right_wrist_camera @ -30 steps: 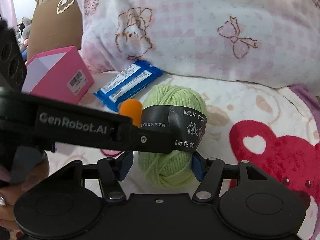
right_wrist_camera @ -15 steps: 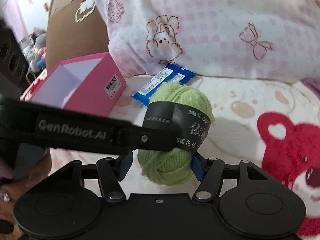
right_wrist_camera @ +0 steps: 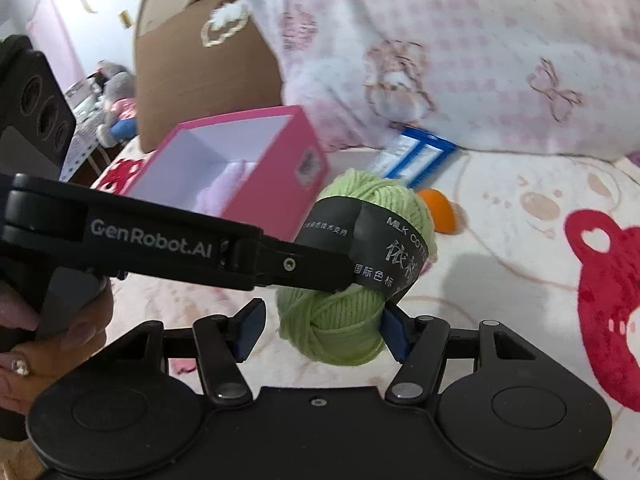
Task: Organize objects
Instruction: 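Lift the green yarn ball with both grippers and carry it toward the pink box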
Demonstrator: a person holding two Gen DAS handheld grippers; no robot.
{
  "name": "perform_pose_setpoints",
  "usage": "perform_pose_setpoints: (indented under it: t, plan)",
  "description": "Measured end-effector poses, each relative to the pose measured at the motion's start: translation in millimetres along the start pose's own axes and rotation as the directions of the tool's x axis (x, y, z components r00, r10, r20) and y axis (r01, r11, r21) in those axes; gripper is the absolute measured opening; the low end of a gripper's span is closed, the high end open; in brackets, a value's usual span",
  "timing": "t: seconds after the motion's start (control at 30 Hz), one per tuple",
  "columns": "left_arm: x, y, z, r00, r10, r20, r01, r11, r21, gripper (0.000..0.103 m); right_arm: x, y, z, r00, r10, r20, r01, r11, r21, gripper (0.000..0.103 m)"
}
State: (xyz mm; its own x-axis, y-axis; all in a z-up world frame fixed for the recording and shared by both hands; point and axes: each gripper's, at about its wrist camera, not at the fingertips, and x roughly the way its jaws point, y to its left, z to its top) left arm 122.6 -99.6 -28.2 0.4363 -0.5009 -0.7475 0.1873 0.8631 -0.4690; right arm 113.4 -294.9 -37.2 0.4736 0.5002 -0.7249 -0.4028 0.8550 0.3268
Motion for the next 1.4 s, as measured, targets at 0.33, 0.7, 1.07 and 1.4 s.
perform_pose_setpoints:
  t: [0.33,0.7,1.07,1.4]
  plan:
    - [-56,4,-5,0.997,0.047,0.065,-0.050,0.997,0.053,0.040,-19,51,6,0.995,0.086,-0.043,-0.089,0.994,-0.063,0.067]
    - [-96,23,-14,0.992,0.058,0.114,-0.060,0.998,0.018,0.040,-23,85,15,0.996,0.087,-0.023,-0.089,0.985,-0.145,0.066]
    - [-138,27,-14,0.985,0.037,0.167,-0.045,0.998,0.045,0.040,-39,120,36,0.999,0.045,0.010,-0.040,0.963,-0.267,0.066]
    - [-141,55,5,0.973,0.041,0.226,-0.035,0.999,-0.031,0.040,-18,135,69,0.999,-0.014,0.049,0.029,0.946,-0.324,0.057]
